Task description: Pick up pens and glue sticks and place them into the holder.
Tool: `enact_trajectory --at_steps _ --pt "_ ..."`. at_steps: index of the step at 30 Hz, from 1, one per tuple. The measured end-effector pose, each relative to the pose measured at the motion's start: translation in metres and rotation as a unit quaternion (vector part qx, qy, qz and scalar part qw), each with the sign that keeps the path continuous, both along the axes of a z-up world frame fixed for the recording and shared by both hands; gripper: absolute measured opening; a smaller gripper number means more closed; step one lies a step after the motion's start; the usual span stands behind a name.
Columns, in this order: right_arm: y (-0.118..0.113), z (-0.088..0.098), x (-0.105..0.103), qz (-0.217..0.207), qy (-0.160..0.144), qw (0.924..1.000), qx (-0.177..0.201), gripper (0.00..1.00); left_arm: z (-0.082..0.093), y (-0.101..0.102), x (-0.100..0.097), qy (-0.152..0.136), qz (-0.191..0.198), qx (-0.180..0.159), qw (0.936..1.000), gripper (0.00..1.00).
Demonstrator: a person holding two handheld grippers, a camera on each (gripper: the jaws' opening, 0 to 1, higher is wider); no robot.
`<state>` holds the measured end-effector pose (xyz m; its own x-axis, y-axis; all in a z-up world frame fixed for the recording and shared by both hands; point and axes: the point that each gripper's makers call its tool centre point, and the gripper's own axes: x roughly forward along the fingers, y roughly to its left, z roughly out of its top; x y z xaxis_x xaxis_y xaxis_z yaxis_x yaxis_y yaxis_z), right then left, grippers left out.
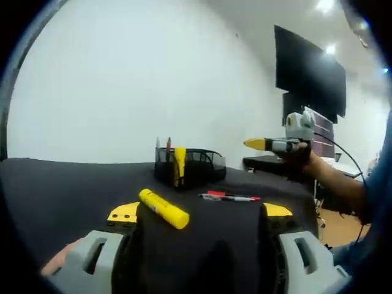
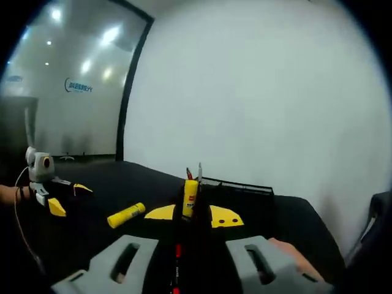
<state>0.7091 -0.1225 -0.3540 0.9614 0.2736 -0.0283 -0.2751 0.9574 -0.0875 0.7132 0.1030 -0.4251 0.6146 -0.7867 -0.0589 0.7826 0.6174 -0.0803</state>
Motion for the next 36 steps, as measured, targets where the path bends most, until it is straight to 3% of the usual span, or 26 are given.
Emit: enact_trajectory --at_steps 9,13,16,24,36 --pt "-0.016 -0.048 -0.019 0.002 0.032 0.9995 0.007 0.15 0.0 -0.036 -0.008 0.001 0.007 -0.002 1.0 0.68" --pt "-0.018 -0.068 -0.027 0.006 0.045 0.9989 0.011 0.14 -0.002 -0.056 -0.012 0.014 -0.006 -0.013 0.9998 0.68" --pt "-0.019 -0.078 -0.031 0.01 0.052 0.9985 0.013 0.14 -0.008 -0.064 -0.008 0.024 0.01 -0.008 0.9996 0.68" --pt "-0.016 -0.1 -0.037 0.031 0.073 0.9966 0.02 0.11 -0.016 -0.063 0.003 0.021 0.056 -0.007 0.9982 0.68" --pt "-0.005 -0.115 -0.04 0.055 0.1 0.9934 -0.014 0.08 -0.022 -0.053 0.008 0.023 0.071 -0.01 0.9972 0.67"
